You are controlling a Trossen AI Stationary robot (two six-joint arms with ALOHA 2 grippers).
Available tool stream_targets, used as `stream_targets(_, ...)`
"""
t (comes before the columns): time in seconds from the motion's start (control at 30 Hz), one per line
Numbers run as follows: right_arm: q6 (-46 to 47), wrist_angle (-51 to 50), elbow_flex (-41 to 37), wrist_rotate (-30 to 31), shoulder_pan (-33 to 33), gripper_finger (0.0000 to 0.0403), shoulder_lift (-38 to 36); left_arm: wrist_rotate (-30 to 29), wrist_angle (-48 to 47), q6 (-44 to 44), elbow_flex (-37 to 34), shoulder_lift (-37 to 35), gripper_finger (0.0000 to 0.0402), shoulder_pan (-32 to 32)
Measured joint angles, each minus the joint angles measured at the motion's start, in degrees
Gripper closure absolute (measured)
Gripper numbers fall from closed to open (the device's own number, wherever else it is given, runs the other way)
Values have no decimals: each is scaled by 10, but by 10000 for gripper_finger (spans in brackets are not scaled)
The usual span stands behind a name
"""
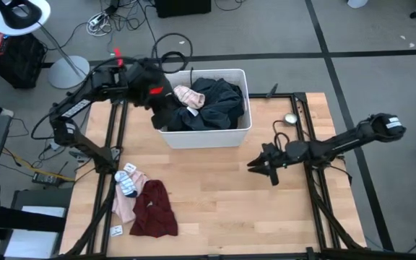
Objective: Sort clothes
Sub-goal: Put the red underwear into the white laundry bin
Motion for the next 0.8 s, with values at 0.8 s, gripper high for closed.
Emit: stream_targets(0.8,-120,-152,-60,-45,-260,282,-236,-268,-64,-346,-64,-108,270,-281)
